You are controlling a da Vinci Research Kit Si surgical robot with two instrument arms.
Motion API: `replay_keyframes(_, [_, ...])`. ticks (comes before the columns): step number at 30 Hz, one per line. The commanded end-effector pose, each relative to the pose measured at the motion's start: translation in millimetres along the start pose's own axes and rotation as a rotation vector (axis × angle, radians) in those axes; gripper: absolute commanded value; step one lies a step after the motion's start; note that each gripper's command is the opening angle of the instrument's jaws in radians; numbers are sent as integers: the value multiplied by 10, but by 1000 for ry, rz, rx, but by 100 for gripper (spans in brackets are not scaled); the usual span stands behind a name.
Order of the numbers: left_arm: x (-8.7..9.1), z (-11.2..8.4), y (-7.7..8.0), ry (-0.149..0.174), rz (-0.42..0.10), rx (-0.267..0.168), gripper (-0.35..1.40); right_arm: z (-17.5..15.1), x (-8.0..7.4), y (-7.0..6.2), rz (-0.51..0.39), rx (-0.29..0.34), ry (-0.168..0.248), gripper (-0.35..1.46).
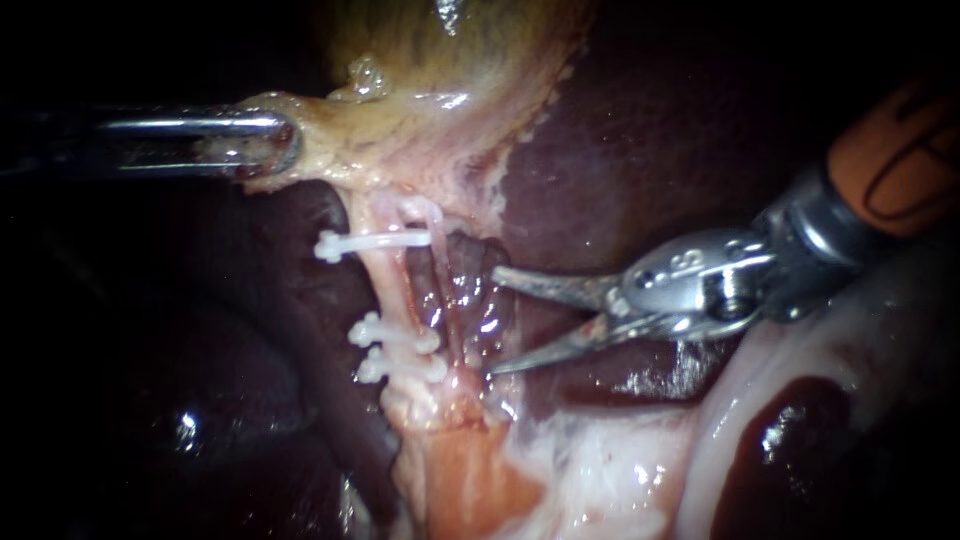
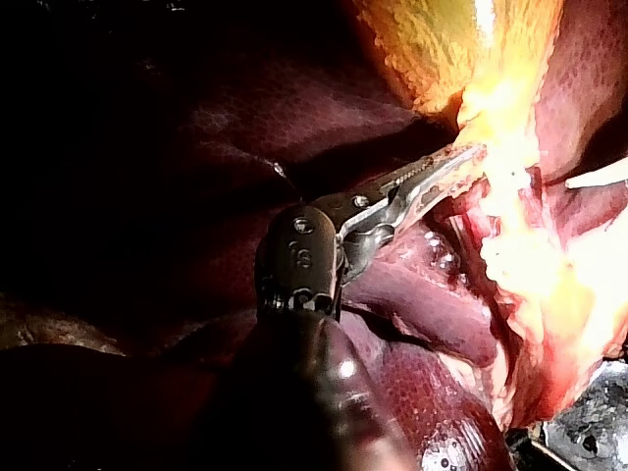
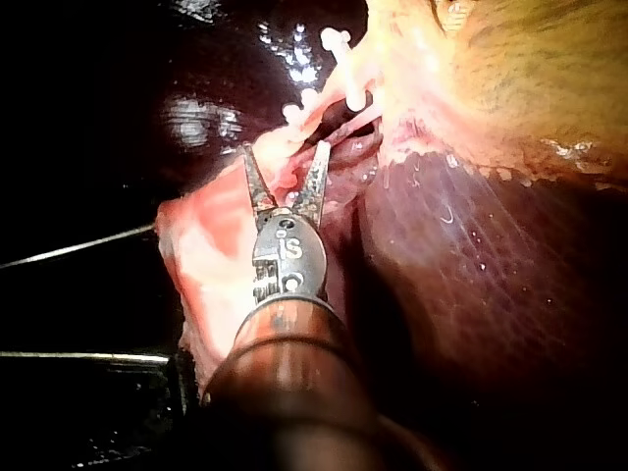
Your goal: Go to the cutting position left tube
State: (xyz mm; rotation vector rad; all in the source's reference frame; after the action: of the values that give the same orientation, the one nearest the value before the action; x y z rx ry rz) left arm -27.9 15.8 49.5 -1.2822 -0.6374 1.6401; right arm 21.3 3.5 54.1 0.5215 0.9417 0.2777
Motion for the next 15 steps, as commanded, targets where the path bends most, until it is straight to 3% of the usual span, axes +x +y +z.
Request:
replay_keyframes(1, [0, 0, 0, 0, 0, 2, -35, 6, -1, 1, 9, 6, -2, 145])
replay_keyframes(7, [0, 1, 4, 0, -1, 1, -35, 31, -9, 8, 40, 28, -5, 145])
replay_keyframes(15, [0, 2, 5, -1, -1, -1, -35, 57, -22, 32, 88, 47, -9, 145])
